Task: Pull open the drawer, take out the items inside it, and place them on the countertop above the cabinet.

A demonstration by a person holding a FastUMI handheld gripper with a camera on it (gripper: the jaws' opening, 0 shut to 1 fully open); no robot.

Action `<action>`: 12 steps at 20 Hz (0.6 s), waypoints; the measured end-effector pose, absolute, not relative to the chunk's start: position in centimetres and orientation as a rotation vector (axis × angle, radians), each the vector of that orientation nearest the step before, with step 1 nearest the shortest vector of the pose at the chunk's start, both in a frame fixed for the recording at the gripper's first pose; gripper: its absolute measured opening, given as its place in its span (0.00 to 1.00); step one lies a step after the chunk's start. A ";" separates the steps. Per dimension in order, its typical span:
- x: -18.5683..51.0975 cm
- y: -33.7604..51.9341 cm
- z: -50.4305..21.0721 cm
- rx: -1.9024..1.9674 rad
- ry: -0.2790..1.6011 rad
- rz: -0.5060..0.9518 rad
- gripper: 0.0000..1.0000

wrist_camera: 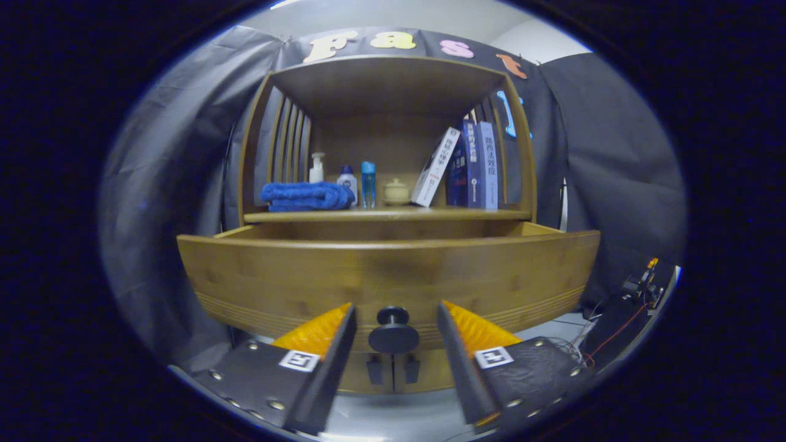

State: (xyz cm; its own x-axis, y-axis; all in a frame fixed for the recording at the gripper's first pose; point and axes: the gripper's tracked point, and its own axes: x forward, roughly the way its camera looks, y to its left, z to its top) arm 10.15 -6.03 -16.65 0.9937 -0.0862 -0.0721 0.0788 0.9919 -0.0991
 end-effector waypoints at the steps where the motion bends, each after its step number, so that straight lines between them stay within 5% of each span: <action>1: 10.6 -5.7 -16.9 -0.090 0.084 -0.085 0.70; 6: 10.1 -5.9 -17.2 -0.065 0.088 -0.103 0.33; 12: 7.2 -5.5 -16.9 -0.146 0.079 -0.055 0.33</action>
State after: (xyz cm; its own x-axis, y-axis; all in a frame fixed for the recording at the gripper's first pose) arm 7.24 -5.52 -16.90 0.9954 -0.0604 -0.0747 0.0489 0.9878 -0.1476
